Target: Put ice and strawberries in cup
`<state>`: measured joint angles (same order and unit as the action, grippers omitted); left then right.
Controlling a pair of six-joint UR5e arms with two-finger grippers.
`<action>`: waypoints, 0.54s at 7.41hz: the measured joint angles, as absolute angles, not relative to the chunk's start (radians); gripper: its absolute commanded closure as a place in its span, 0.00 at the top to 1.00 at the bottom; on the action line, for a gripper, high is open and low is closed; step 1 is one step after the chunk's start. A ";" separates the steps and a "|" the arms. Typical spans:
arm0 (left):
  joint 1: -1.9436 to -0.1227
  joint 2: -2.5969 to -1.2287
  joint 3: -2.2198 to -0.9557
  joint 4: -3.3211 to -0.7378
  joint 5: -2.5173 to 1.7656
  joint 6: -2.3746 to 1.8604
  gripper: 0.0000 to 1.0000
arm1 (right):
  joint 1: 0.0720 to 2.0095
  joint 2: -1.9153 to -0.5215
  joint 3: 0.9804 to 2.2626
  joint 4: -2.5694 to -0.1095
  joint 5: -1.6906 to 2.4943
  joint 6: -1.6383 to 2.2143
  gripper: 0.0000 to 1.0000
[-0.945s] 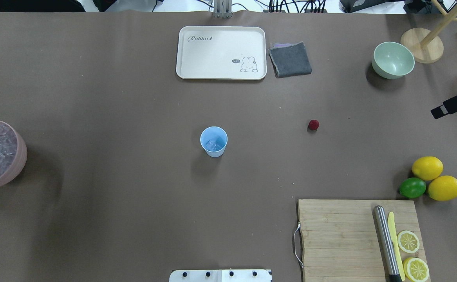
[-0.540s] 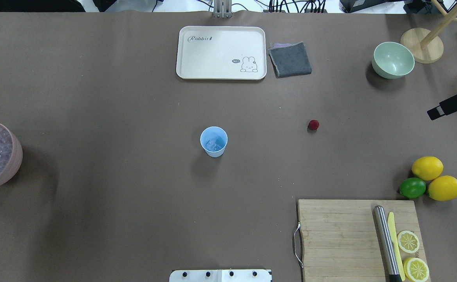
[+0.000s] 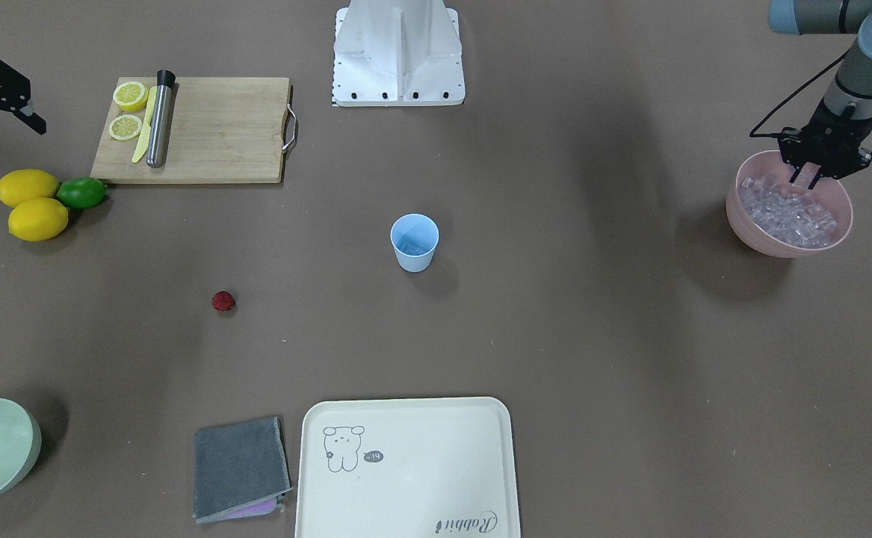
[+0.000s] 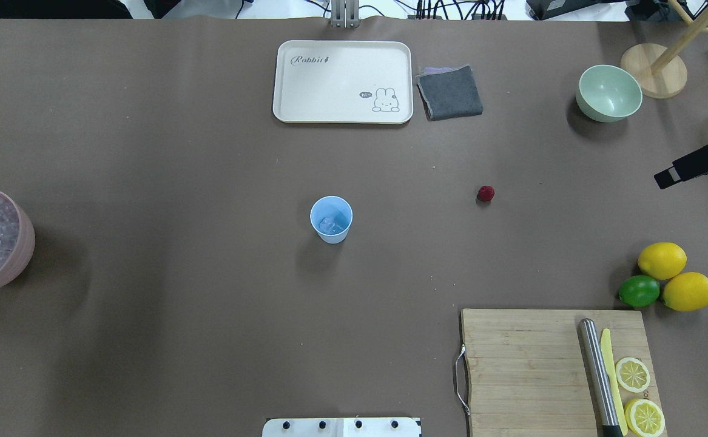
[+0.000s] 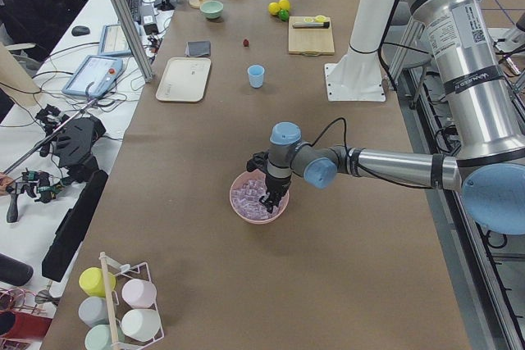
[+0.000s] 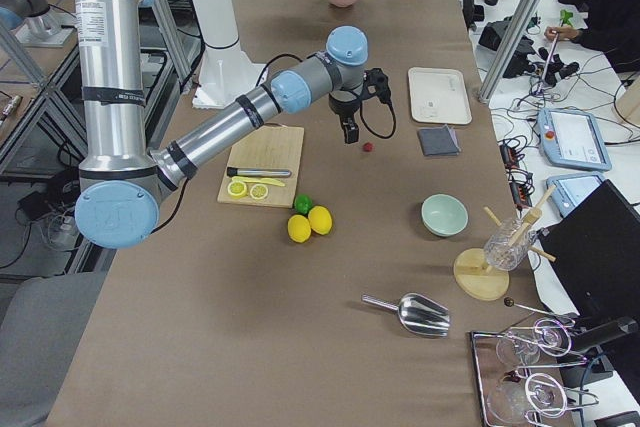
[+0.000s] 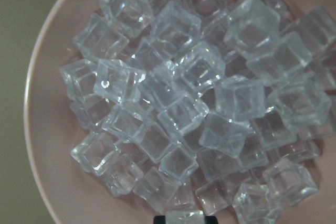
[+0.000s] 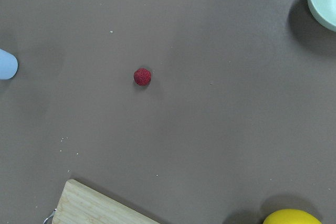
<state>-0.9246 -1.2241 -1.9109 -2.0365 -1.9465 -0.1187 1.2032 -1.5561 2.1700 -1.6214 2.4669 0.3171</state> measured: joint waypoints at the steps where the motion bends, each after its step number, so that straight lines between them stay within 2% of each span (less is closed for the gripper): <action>1: -0.955 -1.234 -1.927 -2.016 -1.984 -0.116 0.00 | 1.203 -1.556 2.170 -1.621 2.466 0.317 1.00; 3: -1.027 -1.317 -1.963 -1.909 -2.045 -0.117 0.00 | 1.203 -1.558 2.170 -1.621 2.463 0.318 1.00; 4: -1.043 -1.412 -1.968 -1.819 -2.077 -0.140 0.00 | 1.203 -1.559 2.169 -1.621 2.461 0.317 1.00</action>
